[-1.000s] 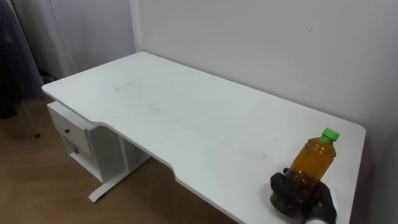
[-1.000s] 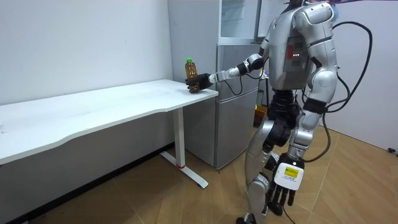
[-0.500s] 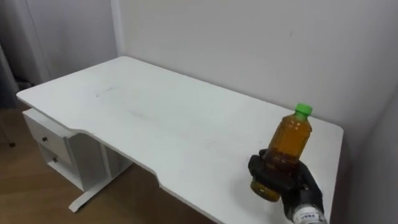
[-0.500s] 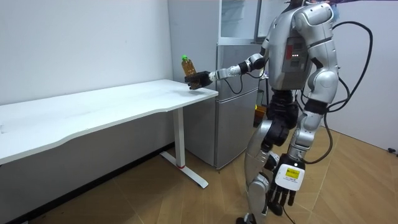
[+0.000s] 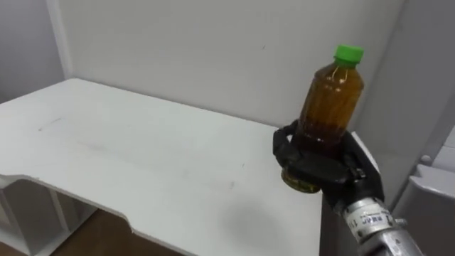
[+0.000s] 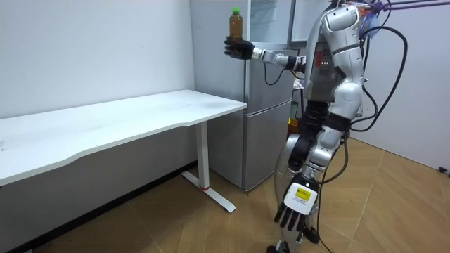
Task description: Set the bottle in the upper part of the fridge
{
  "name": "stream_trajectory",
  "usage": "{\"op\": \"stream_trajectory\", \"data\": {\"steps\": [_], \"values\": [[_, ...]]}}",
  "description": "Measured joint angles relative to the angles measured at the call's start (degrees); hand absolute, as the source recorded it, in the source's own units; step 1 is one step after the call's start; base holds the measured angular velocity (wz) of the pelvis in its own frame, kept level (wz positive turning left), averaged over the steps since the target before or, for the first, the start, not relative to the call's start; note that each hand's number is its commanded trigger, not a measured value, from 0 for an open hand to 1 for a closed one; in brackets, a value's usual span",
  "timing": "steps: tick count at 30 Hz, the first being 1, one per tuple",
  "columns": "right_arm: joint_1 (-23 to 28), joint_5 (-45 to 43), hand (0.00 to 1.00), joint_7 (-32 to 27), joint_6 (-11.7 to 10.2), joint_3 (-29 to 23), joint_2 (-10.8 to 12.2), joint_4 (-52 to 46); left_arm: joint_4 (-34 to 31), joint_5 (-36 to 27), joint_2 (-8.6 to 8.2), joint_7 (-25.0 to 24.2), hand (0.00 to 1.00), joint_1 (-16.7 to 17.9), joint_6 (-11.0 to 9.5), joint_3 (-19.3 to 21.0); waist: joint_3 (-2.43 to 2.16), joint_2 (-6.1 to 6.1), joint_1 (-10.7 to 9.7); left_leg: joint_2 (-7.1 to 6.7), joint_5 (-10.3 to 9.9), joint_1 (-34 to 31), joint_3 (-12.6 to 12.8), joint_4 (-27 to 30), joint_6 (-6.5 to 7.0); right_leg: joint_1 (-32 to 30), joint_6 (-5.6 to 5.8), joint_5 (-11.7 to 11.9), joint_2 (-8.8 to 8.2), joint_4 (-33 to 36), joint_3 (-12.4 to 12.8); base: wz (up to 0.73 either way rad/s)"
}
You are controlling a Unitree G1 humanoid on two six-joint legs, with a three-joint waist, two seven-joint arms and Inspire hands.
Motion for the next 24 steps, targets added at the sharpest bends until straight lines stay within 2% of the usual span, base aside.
{"op": "stream_trajectory", "data": {"steps": [2,6,9,10,14,16,22,24], "values": [[0.0,0.0,1.0,0.5,0.0,-1.3,-0.2,-1.1,0.9,-0.1,0.0,0.0,0.0,0.0,0.1,0.1,0.0,0.18,-0.2,0.0,0.0,0.7,0.0,-0.1,-0.01,0.8,0.01,0.0,0.01,-0.1,0.0,0.0],[0.0,-1.5,1.0,0.9,0.1,-4.1,-0.2,-4.7,0.9,-0.2,-0.23,-0.2,0.0,0.3,0.2,0.0,-0.01,0.85,-1.8,0.0,0.0,1.4,0.0,-0.3,-0.04,1.7,0.04,0.1,0.16,-0.8,0.1,0.0],[0.0,-1.5,1.0,1.1,0.1,-5.1,-0.2,-6.7,0.8,-0.1,-0.28,-0.3,0.0,0.4,0.2,0.0,-0.5,1.66,-2.6,0.01,0.0,2.3,0.5,-0.8,-0.03,2.1,0.05,0.1,0.17,-0.8,0.8,-0.09],[0.0,-1.4,1.0,1.5,0.1,-5.8,-0.3,-7.3,0.8,-0.1,-0.26,-0.3,0.0,0.3,0.1,0.1,-0.52,1.82,-3.1,0.01,0.0,2.7,0.5,-0.9,-0.03,2.3,0.06,0.1,0.17,-0.7,1.0,-0.08],[0.0,-1.2,1.0,0.9,0.2,-8.7,-2.0,-9.0,0.8,0.2,-0.28,0.0,0.0,0.4,-0.1,1.2,-0.61,1.79,-3.6,0.12,0.0,3.6,1.5,-1.7,-0.04,2.5,0.06,0.1,0.29,-0.7,2.0,-0.14],[0.1,-1.2,1.0,0.2,0.2,-10.9,-3.4,-9.8,0.7,0.2,-0.2,0.1,0.0,0.7,-0.1,1.5,-0.74,1.48,-5.0,0.17,-0.1,3.8,1.8,-1.6,-0.03,2.8,0.08,0.1,0.25,-0.7,2.1,-0.02],[1.1,-2.0,1.0,-1.0,0.8,-17.0,-4.2,-13.3,0.7,0.7,-0.22,0.1,0.0,1.5,-0.1,1.6,-0.71,1.26,-8.1,0.35,-0.3,4.2,2.4,-1.8,-0.13,2.6,0.08,0.1,0.45,-0.7,2.9,-0.08],[1.1,-3.0,1.0,-1.7,0.8,-18.3,-5.2,-13.5,0.7,0.8,-0.22,0.1,0.0,1.5,-0.1,1.6,-0.69,1.25,-8.8,0.5,-0.5,4.7,2.8,-1.8,-0.18,2.7,0.08,0.1,0.57,-0.7,3.1,-0.11]]}}
